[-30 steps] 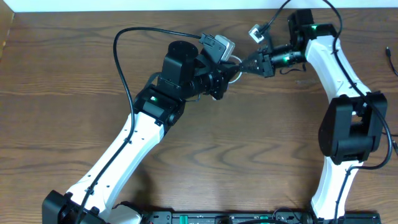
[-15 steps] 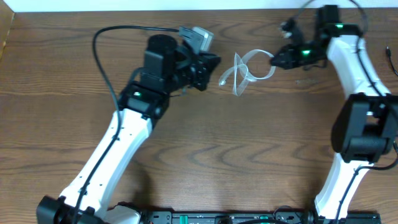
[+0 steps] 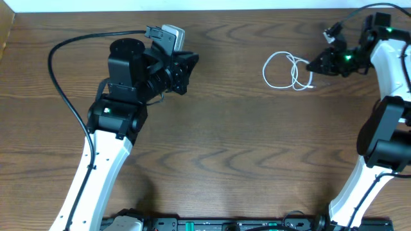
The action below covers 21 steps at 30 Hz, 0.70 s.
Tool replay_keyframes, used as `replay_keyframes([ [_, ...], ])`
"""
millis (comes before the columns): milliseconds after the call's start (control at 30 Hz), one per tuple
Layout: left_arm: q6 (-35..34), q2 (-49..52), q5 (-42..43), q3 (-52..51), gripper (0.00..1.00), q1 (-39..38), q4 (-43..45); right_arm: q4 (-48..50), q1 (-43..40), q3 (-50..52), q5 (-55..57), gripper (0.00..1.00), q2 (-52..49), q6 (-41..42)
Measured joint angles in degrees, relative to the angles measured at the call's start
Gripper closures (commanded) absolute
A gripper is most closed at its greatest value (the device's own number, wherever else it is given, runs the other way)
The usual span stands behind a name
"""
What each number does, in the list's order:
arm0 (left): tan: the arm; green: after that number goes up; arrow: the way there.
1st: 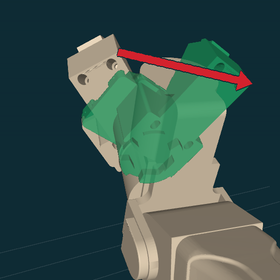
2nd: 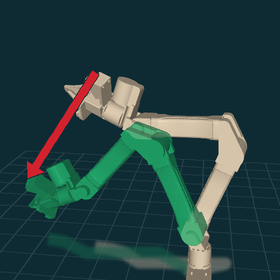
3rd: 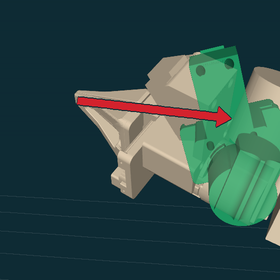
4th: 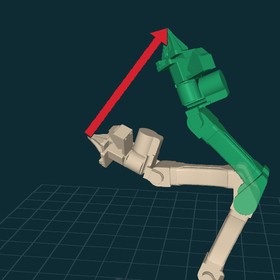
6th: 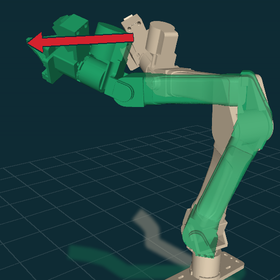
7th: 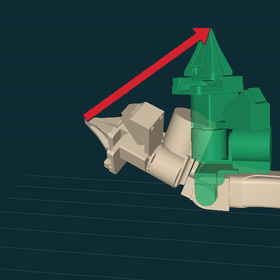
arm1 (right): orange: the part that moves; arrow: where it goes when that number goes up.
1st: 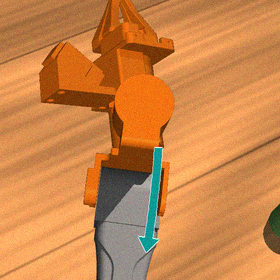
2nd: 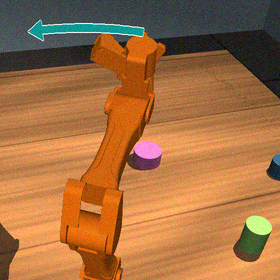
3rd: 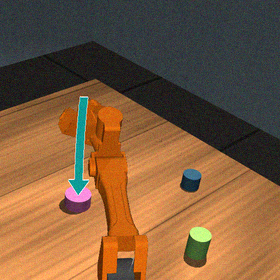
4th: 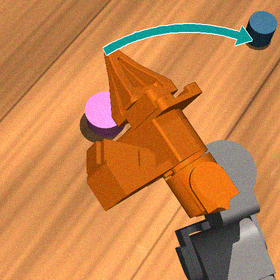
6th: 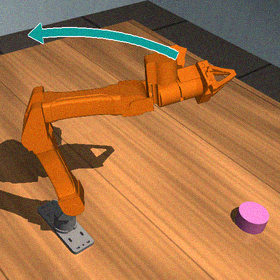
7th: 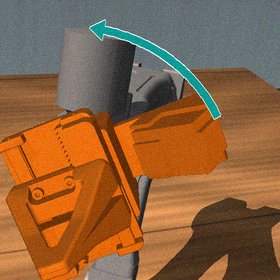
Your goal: Untangle cables
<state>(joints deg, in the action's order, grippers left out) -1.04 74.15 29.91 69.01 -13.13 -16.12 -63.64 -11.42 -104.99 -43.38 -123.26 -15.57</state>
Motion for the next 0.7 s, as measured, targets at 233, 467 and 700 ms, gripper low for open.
replay_keyframes([
  [233, 0.02, 2.16, -0.02, 0.0, 0.84, 0.0, -3.13, -0.96, 5.11, 0.0, -8.2, 0.99, 0.0, -2.16],
  [467, 1.75, 2.6, 0.15, 0.0, 0.84, 0.0, -4.52, -0.81, 8.31, 0.0, -10.4, 0.9, 0.0, -3.52],
  [700, 2.6, 2.6, 0.22, 0.0, 0.84, 0.0, -4.72, 1.03, 12.61, 0.0, -4.26, 0.83, 0.0, -3.13],
])
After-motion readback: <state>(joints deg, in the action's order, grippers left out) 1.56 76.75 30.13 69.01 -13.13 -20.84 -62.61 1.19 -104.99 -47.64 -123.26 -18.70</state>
